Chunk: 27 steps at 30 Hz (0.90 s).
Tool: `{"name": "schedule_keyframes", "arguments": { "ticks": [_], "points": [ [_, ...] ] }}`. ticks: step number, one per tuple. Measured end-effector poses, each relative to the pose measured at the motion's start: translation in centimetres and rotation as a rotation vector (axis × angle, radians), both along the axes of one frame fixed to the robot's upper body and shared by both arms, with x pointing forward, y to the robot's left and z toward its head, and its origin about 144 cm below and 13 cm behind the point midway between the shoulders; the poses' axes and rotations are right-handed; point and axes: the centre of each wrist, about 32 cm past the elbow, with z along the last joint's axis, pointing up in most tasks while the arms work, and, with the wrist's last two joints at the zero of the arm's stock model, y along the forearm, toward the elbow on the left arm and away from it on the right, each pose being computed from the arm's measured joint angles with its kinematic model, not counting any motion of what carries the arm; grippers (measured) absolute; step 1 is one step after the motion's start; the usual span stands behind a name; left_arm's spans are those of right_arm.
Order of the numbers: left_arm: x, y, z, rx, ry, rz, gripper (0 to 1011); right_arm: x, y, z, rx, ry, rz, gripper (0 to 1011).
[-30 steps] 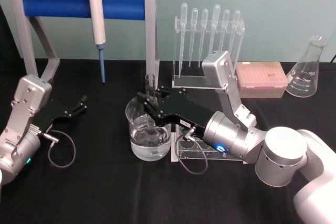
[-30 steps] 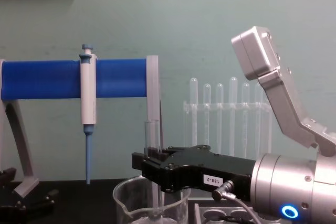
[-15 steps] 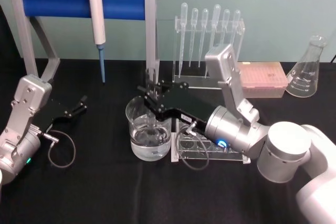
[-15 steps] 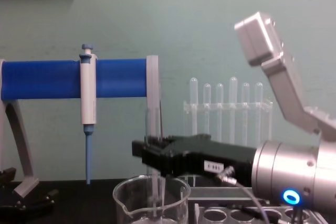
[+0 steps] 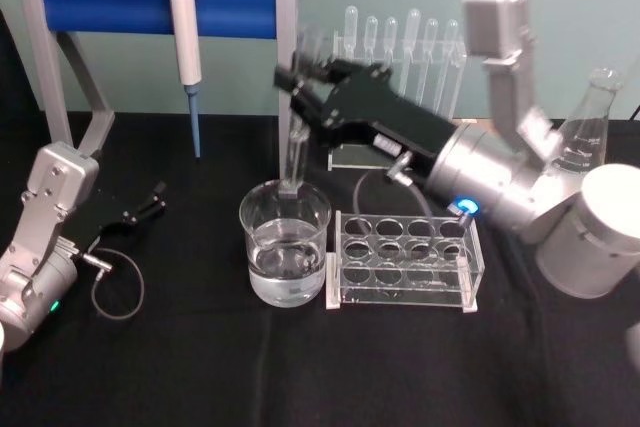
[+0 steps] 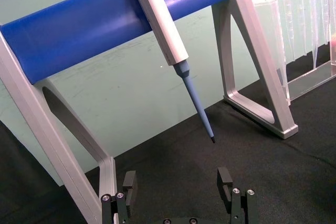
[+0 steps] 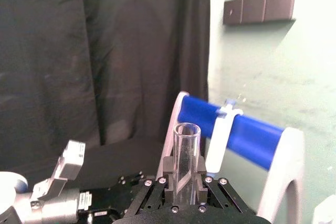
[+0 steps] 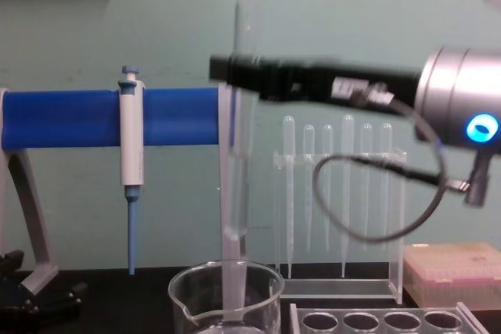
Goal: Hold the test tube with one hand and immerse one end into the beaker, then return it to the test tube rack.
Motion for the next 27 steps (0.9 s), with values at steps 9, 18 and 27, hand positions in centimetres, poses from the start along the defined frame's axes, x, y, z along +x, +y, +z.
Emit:
{"name": "schedule_keyframes", "arguments": {
  "ticks": [9,18,27],
  "points": [
    [0.0,0.0,0.0,0.0,0.0,0.0,1000,-2.7,-3.4,1.8,-0.039,-0.023,-0.099,228],
    [0.0,0.0,0.0,0.0,0.0,0.0,1000,-3.8,-5.3,-0.9,-0.087,0.066,-0.161,228],
    [0.0,0.0,0.0,0.0,0.0,0.0,1000,-3.4,-5.9,-3.4,-0.115,0.11,-0.198,228]
  ]
}}
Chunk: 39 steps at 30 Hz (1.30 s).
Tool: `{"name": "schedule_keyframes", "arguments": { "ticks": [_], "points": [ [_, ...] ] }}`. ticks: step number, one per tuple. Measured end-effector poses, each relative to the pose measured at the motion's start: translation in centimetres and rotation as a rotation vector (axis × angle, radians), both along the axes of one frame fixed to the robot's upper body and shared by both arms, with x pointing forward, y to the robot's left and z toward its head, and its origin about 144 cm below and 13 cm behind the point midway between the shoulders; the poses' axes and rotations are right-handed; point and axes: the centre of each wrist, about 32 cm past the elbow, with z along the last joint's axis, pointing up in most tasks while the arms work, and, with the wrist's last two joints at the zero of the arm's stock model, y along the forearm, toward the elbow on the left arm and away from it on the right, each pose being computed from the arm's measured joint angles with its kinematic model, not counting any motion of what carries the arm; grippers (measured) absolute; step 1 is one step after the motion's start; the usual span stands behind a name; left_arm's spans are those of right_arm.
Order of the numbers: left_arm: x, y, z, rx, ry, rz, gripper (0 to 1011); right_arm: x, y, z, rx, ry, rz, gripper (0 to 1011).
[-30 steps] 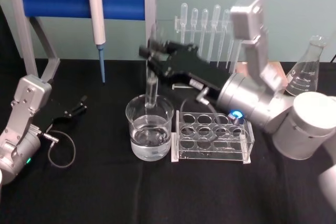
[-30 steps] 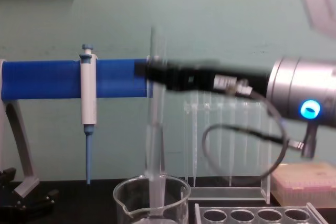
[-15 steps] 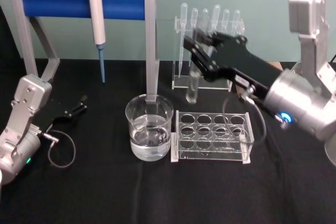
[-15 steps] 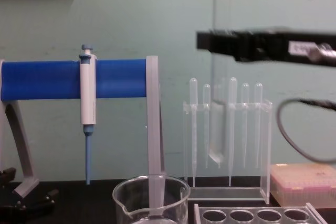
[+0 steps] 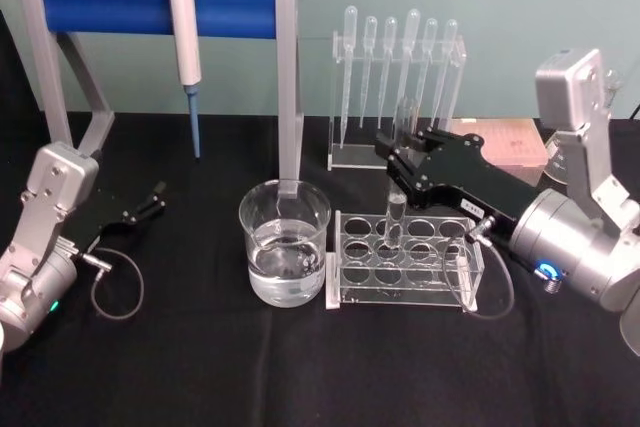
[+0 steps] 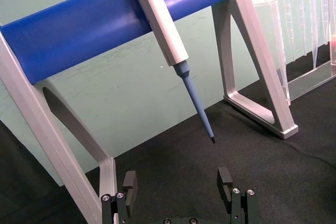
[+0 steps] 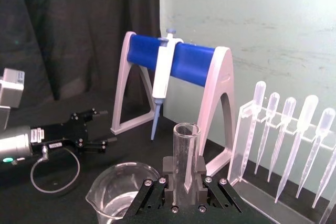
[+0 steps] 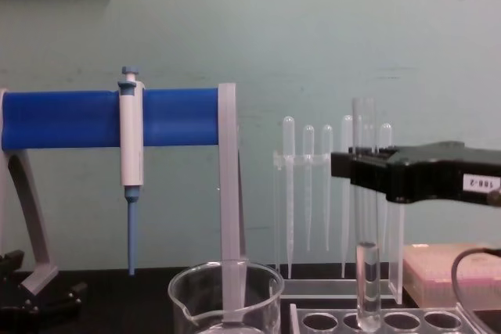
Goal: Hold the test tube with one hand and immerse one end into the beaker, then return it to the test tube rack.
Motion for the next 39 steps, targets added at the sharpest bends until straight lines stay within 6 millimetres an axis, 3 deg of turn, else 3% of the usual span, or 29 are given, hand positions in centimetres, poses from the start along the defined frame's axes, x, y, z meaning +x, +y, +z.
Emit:
{"name": "schedule_keyframes", "arguments": {
  "ticks": [39],
  "points": [
    [0.0,0.0,0.0,0.0,0.0,0.0,1000,1.5,1.0,-4.6,-0.086,0.036,0.032,228]
  ]
}}
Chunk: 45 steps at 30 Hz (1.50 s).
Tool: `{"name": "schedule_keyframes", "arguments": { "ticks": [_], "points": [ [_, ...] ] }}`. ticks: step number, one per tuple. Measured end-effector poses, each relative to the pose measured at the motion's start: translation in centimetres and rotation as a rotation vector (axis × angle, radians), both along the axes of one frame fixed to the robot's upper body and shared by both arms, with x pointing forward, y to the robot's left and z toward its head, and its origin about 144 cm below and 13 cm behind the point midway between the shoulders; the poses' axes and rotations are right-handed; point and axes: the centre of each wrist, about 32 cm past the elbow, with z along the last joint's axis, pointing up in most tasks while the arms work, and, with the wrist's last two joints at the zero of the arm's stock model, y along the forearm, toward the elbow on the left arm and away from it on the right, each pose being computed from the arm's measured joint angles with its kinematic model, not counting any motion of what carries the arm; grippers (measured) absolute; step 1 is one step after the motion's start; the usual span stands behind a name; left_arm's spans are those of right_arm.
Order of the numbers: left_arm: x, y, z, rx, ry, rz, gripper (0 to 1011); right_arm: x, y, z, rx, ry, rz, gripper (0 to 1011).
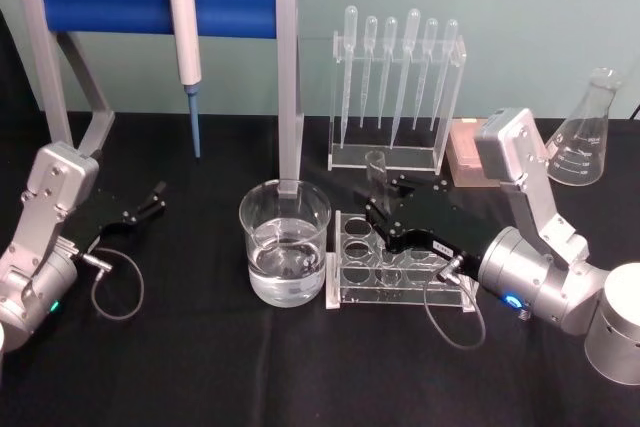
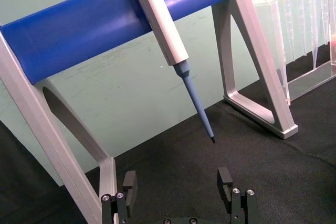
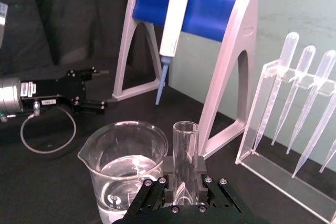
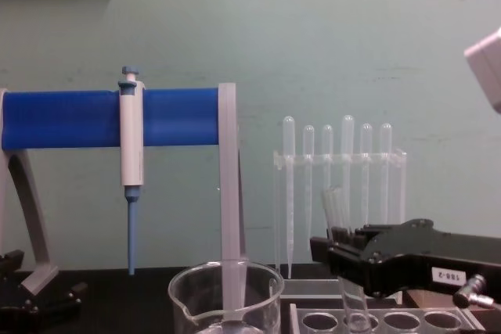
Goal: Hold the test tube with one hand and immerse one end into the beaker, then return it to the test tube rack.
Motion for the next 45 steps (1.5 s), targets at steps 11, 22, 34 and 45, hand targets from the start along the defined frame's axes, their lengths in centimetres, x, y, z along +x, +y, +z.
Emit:
{"name": "schedule_keyframes", "arguments": {
  "ticks": [11,22,34,45],
  "points": [
    [0.0,0.0,0.0,0.0,0.0,0.0,1000,0.3,0.2,-0.3,-0.023,0.037,0.012,426],
    [0.0,0.0,0.0,0.0,0.0,0.0,1000,-2.9,-0.9,1.5,-0.039,0.085,-0.036,768],
    [0.0,0.0,0.0,0.0,0.0,0.0,1000,-7.9,-5.7,2.8,-0.055,0.041,-0.325,1000],
    [0.0,0.0,0.0,0.0,0.0,0.0,1000,-8.0,-6.3,-2.1,-0.06,-0.071,-0.687,1000]
  ]
}}
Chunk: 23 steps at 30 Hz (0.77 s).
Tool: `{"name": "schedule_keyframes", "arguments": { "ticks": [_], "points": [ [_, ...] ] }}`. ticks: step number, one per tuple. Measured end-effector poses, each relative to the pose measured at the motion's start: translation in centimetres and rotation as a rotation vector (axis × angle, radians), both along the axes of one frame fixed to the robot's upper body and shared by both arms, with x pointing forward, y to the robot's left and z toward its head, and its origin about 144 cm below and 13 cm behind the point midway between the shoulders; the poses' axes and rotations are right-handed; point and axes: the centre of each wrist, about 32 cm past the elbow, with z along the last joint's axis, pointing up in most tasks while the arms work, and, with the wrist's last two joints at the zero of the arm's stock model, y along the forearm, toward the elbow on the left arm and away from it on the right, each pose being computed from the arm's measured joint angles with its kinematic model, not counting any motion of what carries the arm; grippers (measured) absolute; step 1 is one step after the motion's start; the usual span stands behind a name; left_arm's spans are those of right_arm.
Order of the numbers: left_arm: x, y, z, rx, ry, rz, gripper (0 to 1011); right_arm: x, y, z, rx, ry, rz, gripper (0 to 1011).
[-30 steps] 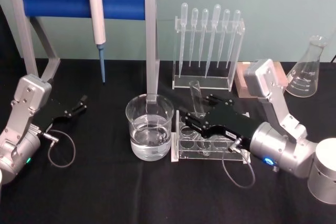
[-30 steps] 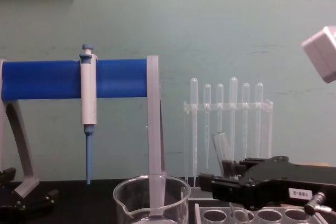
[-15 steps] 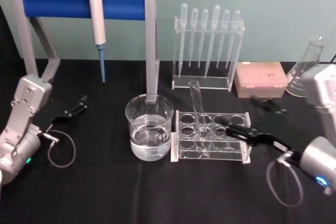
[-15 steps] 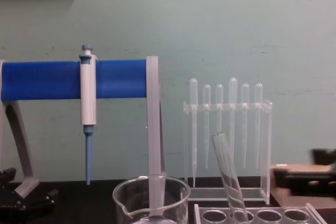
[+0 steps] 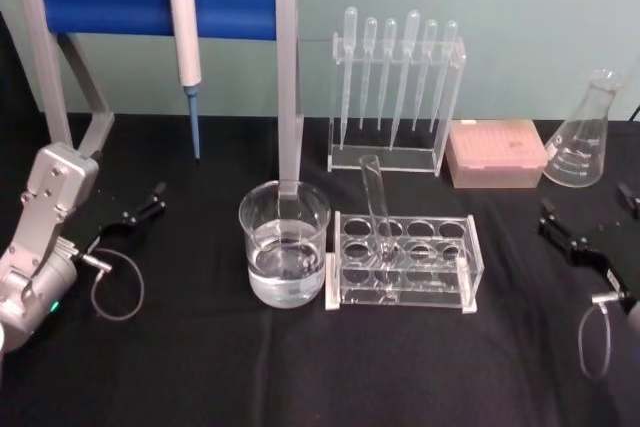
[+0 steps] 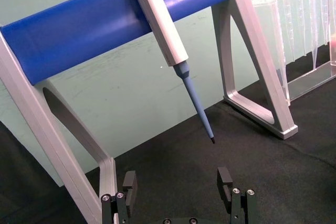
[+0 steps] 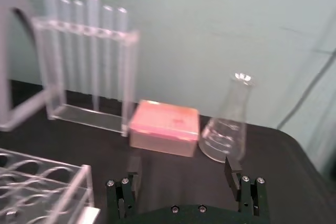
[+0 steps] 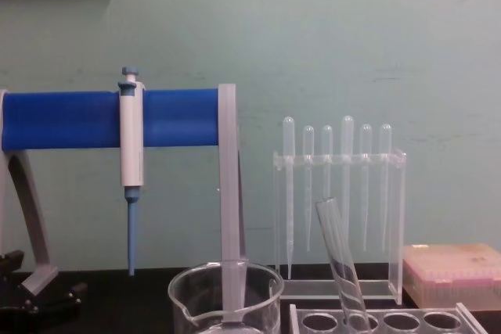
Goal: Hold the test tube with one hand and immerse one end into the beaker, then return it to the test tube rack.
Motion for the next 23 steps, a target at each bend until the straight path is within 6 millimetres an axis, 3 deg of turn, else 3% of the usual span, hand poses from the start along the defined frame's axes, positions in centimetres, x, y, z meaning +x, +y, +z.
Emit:
{"name": "schedule_keyframes", "arguments": {
  "ticks": [5,9,23],
  "points": [
    [0.0,0.0,0.0,0.0,0.0,0.0,1000,0.8,0.6,-2.4,0.003,0.016,-0.029,1000],
    [0.0,0.0,0.0,0.0,0.0,0.0,1000,1.4,0.8,-3.1,0.009,0.035,-0.002,1000],
    [0.0,0.0,0.0,0.0,0.0,0.0,1000,1.2,0.8,-2.9,0.008,0.028,-0.008,1000]
  ]
}}
